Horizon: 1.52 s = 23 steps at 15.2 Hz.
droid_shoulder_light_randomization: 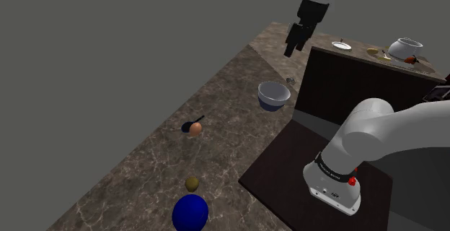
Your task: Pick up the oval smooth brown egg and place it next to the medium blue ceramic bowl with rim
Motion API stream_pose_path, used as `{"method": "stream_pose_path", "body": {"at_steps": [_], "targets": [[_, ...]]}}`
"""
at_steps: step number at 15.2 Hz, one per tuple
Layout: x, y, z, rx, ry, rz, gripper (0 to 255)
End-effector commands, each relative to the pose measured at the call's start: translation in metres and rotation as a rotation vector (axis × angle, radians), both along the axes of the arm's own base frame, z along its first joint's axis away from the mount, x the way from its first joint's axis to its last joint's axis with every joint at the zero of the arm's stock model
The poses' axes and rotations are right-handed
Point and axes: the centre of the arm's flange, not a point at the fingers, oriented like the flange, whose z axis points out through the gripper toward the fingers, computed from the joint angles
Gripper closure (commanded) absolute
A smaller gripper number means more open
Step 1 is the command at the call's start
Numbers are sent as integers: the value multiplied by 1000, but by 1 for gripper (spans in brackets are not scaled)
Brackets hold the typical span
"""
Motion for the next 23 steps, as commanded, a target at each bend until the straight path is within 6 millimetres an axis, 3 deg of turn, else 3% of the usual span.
{"method": "stream_pose_path", "body": {"at_steps": [1,23], "targets": [[0,0,0,0,0,0,0],[153,125,-218,40,94,-264,0]]}}
